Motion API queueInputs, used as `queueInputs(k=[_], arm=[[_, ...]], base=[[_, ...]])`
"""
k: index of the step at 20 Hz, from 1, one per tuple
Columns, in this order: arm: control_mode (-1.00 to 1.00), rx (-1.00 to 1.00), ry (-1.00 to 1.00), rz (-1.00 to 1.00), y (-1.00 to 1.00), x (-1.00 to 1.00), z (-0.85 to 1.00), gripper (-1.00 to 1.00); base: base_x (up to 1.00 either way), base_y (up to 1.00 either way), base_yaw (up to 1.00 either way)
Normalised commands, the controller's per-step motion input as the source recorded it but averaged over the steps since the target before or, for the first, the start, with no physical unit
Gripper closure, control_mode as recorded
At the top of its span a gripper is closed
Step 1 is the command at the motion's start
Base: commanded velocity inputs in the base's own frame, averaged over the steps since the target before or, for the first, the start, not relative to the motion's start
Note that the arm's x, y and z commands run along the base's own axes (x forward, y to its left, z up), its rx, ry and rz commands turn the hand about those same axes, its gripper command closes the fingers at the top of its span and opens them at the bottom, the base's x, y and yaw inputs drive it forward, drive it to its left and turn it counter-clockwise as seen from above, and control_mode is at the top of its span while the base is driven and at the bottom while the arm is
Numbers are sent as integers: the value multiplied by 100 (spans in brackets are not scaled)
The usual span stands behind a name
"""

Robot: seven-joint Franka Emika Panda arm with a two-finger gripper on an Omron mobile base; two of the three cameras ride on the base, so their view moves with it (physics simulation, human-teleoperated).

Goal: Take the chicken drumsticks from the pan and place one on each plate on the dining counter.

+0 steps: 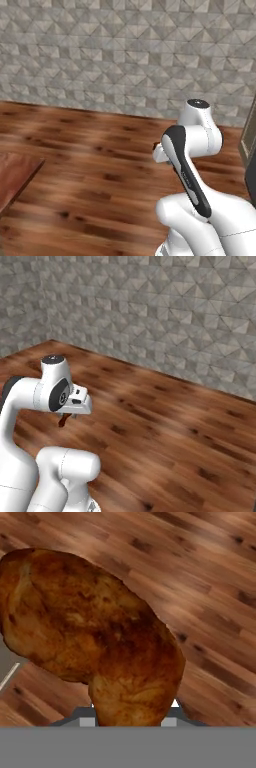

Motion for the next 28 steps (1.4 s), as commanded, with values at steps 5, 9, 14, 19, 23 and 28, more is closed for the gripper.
queueInputs(k=[5, 9, 14, 19, 23, 28], arm=[[100, 0, 0, 0, 0, 0, 0, 100], [100, 0, 0, 0, 0, 0, 0, 100], [100, 0, 0, 0, 0, 0, 0, 100], [100, 0, 0, 0, 0, 0, 0, 100], [100, 0, 0, 0, 0, 0, 0, 100], [100, 0, 0, 0, 0, 0, 0, 100]], base=[[100, 0, 4], [100, 0, 7], [100, 0, 10], [100, 1, 22], [100, 2, 26], [100, 4, 28]])
